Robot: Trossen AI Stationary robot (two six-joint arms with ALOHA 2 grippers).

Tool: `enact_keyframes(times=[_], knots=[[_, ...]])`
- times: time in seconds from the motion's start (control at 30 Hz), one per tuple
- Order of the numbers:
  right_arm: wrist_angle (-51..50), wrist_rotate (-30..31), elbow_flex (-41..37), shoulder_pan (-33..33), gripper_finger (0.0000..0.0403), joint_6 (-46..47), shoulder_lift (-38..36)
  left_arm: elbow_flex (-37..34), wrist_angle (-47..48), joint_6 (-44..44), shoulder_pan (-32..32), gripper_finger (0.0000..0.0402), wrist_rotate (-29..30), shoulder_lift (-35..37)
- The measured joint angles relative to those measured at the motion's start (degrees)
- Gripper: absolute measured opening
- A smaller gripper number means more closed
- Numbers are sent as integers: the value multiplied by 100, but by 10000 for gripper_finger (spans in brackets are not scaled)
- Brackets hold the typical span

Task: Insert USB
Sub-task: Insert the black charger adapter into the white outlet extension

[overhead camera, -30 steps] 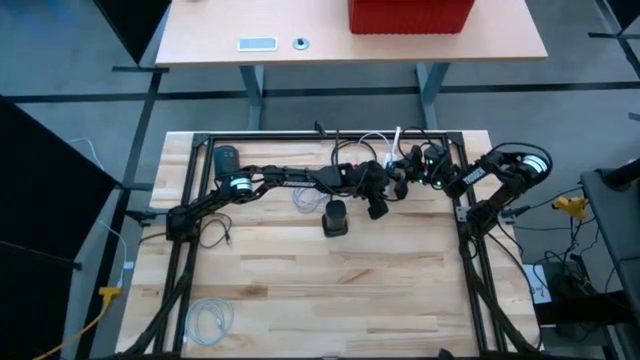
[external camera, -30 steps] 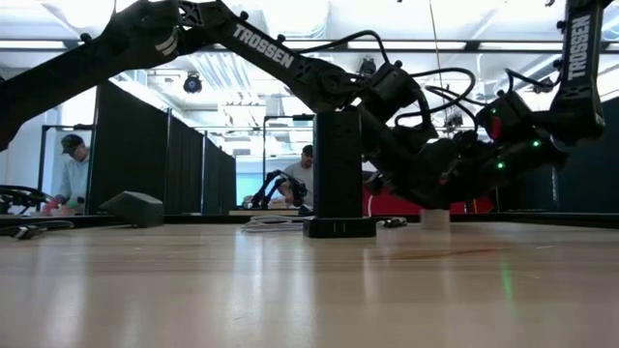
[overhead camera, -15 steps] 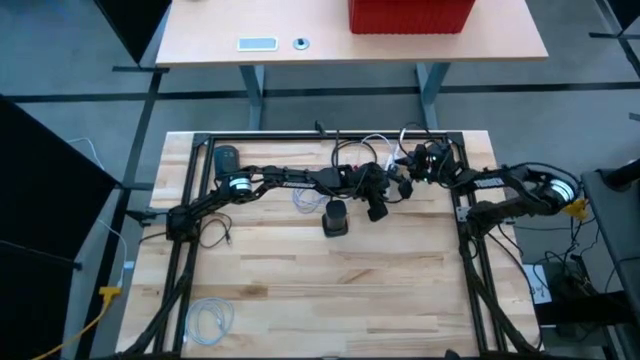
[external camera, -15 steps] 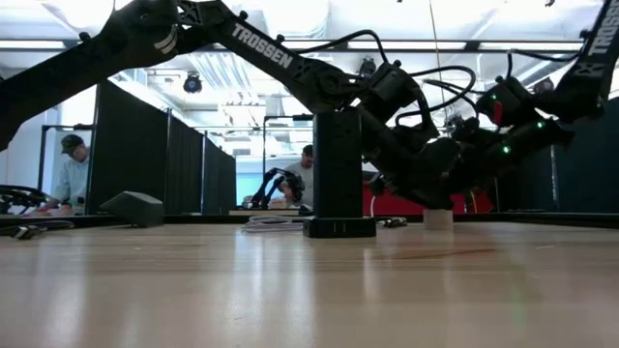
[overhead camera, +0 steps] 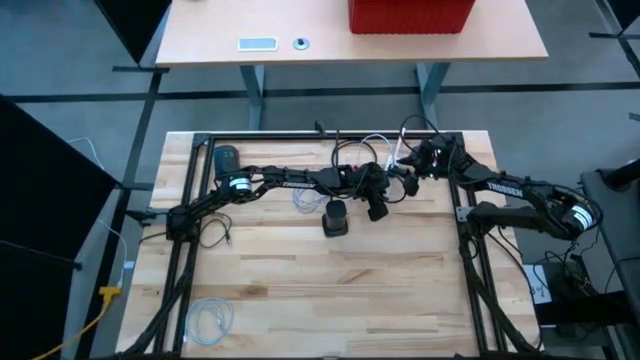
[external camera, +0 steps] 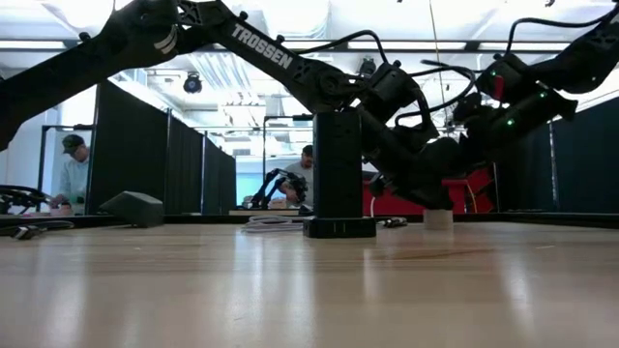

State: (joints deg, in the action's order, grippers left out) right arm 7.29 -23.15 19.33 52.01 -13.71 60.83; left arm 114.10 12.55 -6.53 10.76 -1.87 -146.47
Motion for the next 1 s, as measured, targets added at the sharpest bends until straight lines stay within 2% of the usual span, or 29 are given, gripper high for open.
enact_keyframes(times=[0.17, 0.7, 0.87, 1.0], knots=[[96, 44, 8, 0, 100, -195, 208, -4, -11, -9, 0, 103, -5, 0], [512, -185, 75, 0, 3, -501, 1298, -7, -55, -59, 2, 103, -19, 0], [263, -48, 60, -4, 4, -354, 914, -7, -67, -66, 2, 103, -45, 0], [-444, 214, 216, -4, 30, -125, 318, -7, -91, -126, 0, 103, -61, 0]])
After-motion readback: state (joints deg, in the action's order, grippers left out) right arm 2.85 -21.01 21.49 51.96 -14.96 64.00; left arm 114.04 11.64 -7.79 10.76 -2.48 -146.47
